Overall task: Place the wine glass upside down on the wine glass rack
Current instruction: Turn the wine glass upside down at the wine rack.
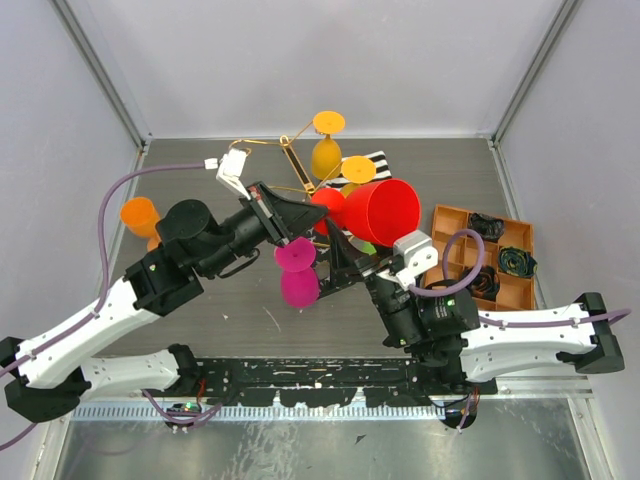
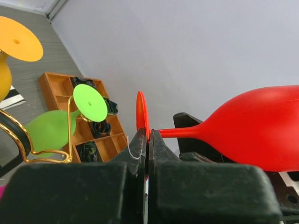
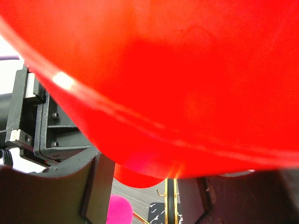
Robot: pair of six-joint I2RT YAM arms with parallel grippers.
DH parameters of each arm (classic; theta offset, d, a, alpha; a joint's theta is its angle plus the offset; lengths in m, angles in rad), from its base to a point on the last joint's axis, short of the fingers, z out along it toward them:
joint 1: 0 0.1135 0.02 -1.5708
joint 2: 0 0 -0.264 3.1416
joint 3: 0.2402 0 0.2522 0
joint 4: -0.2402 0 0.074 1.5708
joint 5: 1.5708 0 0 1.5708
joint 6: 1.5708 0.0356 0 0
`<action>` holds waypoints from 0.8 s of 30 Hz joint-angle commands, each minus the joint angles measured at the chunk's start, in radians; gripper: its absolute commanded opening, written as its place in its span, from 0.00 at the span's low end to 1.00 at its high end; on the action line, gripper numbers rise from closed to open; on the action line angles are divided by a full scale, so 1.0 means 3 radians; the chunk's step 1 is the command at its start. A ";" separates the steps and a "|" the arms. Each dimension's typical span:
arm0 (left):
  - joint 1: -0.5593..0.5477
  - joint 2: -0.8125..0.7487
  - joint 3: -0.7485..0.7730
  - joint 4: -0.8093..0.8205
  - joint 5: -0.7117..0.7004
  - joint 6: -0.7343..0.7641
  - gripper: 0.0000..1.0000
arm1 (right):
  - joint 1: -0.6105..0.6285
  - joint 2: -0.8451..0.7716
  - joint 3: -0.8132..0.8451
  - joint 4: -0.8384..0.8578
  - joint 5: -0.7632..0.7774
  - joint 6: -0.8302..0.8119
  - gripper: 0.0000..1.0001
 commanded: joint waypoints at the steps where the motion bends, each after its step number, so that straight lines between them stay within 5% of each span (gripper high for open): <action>1: -0.0011 -0.0053 0.0066 -0.0008 -0.0106 0.0119 0.00 | -0.0009 -0.0087 0.0055 -0.0022 0.0030 0.0071 0.57; 9: -0.0011 -0.0149 0.0567 -0.0694 -0.0536 0.0772 0.00 | -0.0012 -0.0313 -0.0074 -0.0546 0.0176 0.0452 0.64; 17: -0.0011 -0.0311 0.0938 -0.1241 -0.1217 0.1743 0.00 | -0.0014 -0.0433 0.0143 -0.2060 0.0086 0.1097 0.65; 20: -0.0011 -0.0371 0.0985 -0.1325 -0.1379 0.2057 0.00 | -0.0010 -0.0472 0.0247 -0.2576 -0.0008 0.1445 0.96; 24: -0.0012 -0.0442 0.0906 -0.1286 -0.1337 0.2520 0.00 | -0.0010 -0.0489 0.0451 -0.3274 -0.0055 0.1821 1.00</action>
